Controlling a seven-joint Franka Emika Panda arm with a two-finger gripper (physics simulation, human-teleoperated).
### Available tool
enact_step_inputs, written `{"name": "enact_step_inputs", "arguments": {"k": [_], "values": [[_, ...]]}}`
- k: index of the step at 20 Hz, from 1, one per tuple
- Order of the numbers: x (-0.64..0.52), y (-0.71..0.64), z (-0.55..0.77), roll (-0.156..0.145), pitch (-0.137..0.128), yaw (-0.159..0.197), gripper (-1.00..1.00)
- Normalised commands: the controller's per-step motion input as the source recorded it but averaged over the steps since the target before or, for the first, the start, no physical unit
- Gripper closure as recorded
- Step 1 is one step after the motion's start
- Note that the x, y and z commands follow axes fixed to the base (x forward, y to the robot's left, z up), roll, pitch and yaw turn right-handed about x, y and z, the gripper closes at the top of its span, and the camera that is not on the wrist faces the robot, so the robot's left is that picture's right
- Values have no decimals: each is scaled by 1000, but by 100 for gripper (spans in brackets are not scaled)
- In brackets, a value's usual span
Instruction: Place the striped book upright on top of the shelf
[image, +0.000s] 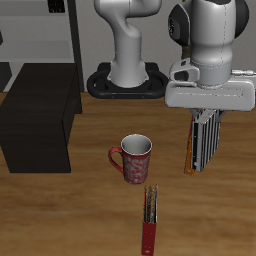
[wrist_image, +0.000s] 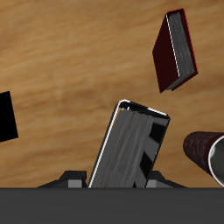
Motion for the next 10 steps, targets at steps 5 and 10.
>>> {"name": "enact_step_inputs", "arguments": {"k": [5, 10], "values": [[-274, -5, 311, 16, -18, 68, 100], [-435, -161, 312, 19, 2, 60, 100]]}}
